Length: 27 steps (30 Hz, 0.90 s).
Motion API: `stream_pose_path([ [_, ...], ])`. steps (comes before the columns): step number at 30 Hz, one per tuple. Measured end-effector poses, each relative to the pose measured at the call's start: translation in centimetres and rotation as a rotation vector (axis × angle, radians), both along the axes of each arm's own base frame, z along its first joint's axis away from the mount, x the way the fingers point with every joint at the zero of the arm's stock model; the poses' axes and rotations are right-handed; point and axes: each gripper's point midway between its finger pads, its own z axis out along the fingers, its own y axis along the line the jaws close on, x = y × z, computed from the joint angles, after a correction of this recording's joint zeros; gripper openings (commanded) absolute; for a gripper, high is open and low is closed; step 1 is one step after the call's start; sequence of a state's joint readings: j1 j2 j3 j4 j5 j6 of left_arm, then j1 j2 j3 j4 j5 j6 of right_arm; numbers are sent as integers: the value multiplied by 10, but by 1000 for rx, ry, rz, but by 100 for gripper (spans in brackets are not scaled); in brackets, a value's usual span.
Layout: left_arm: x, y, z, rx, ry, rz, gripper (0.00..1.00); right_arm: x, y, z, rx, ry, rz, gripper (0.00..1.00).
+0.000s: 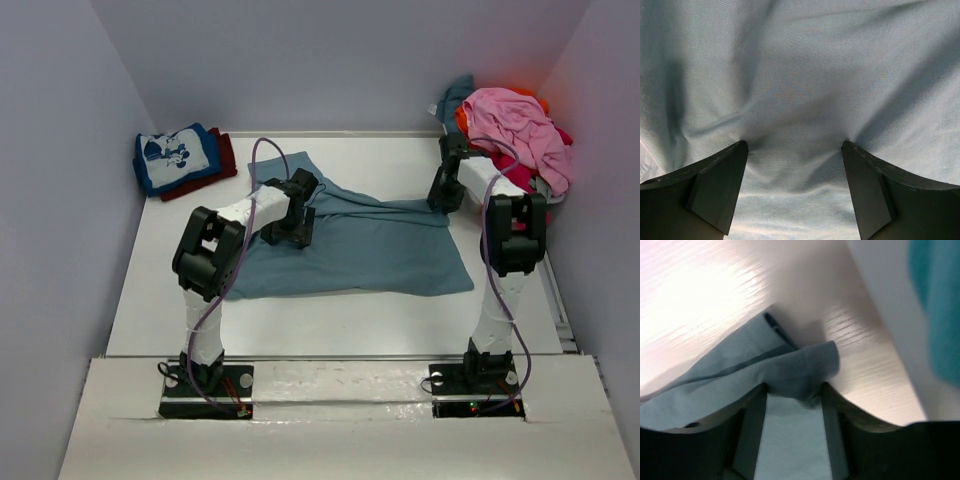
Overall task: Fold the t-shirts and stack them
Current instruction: Flatten out the tshirt
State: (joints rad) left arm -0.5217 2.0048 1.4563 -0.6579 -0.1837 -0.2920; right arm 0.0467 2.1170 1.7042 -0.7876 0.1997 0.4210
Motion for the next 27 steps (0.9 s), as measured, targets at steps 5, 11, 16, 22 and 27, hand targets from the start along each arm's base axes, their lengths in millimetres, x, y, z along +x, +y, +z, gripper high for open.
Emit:
stream_pose_path([
  [5, 0, 0, 0, -1, -2, 0, 88, 0, -4, -12, -8, 19, -10, 10],
  [11, 0, 0, 0, -1, -2, 0, 88, 0, -5, -13, -7, 21, -15, 7],
  [16, 0, 0, 1, 0, -6, 2, 88, -1, -5, -11, -6, 25, -15, 7],
  [22, 1, 1, 2, 7, -12, 3, 88, 8, -12, 21, -3, 8, -23, 7],
  [27, -1, -2, 2, 19, -17, -8, 88, 33, -9, 81, 8, -125, -8, 7],
])
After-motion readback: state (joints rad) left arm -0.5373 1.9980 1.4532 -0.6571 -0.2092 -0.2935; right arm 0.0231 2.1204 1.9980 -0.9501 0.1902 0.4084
